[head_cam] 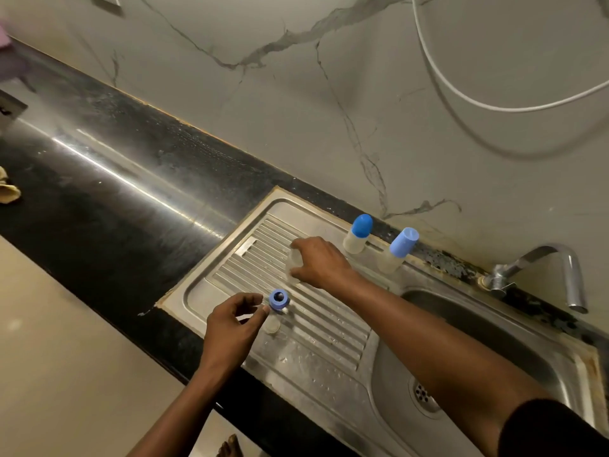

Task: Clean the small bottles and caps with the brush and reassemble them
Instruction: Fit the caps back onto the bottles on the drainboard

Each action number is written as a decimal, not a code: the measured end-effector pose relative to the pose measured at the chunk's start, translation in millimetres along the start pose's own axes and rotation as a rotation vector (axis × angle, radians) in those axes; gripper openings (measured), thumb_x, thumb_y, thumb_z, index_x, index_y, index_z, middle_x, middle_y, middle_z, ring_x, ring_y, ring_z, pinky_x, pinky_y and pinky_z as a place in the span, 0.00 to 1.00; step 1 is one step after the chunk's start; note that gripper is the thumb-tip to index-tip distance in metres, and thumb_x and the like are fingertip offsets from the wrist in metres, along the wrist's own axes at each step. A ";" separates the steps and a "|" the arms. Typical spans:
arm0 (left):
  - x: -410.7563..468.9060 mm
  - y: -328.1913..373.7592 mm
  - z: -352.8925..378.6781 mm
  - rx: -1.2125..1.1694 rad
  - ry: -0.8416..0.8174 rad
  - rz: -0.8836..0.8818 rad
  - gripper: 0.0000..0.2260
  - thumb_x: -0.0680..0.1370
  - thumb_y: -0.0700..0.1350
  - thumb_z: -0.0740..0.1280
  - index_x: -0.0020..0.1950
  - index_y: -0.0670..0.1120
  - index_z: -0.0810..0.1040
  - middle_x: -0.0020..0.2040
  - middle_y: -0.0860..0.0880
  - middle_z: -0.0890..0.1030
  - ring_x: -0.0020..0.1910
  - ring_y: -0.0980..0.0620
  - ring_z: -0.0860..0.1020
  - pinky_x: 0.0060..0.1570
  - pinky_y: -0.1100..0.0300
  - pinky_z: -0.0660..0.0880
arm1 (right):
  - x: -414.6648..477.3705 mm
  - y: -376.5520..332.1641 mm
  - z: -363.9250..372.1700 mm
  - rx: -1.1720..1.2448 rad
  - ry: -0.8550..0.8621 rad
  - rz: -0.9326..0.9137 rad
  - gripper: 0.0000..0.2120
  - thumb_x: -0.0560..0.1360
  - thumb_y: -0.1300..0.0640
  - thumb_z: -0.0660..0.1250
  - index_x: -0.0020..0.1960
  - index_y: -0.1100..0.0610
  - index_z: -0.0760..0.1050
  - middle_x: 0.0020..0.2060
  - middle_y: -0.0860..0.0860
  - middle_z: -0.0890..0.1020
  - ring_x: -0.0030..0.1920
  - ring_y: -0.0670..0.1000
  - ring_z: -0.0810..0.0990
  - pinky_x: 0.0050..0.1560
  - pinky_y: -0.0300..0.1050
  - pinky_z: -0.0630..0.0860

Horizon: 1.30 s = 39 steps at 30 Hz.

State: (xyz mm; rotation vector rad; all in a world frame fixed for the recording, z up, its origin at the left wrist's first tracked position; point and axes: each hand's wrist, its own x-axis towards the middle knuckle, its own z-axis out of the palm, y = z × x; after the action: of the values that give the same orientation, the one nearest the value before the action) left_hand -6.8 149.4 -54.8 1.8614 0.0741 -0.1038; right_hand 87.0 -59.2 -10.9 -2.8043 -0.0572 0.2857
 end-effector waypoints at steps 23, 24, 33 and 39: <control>-47.6 32.8 31.1 -0.269 -0.361 -0.039 0.12 0.77 0.48 0.76 0.59 0.46 0.86 0.52 0.47 0.88 0.52 0.46 0.87 0.58 0.48 0.84 | -178.7 30.9 55.1 1.061 0.130 0.196 0.26 0.68 0.60 0.82 0.61 0.48 0.76 0.56 0.47 0.85 0.58 0.44 0.83 0.57 0.43 0.82; -48.3 28.0 31.1 -0.248 -0.377 -0.022 0.12 0.77 0.46 0.77 0.60 0.46 0.86 0.53 0.48 0.88 0.53 0.47 0.87 0.58 0.47 0.83 | -180.3 31.3 62.0 1.049 0.118 0.188 0.27 0.68 0.60 0.82 0.63 0.47 0.76 0.57 0.45 0.85 0.60 0.43 0.83 0.59 0.44 0.81; -49.8 -15.7 38.7 -0.058 -0.395 0.014 0.19 0.72 0.47 0.82 0.62 0.50 0.84 0.58 0.53 0.87 0.58 0.51 0.85 0.60 0.47 0.83 | -174.7 33.6 107.2 0.894 0.087 0.215 0.26 0.68 0.53 0.81 0.61 0.42 0.76 0.57 0.41 0.83 0.61 0.41 0.80 0.61 0.50 0.82; -50.9 -36.1 43.0 0.009 -0.421 -0.005 0.20 0.72 0.47 0.82 0.61 0.51 0.83 0.58 0.55 0.86 0.59 0.54 0.83 0.61 0.49 0.82 | -173.5 34.8 120.5 0.839 0.042 0.202 0.25 0.68 0.51 0.82 0.60 0.41 0.74 0.54 0.42 0.84 0.56 0.41 0.83 0.58 0.46 0.83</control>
State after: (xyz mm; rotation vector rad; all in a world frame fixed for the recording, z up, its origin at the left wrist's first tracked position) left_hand -62.6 118.7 -95.9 1.8124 -0.2138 -0.4961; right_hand -107.1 -67.1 -100.9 -1.9779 0.2897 0.2254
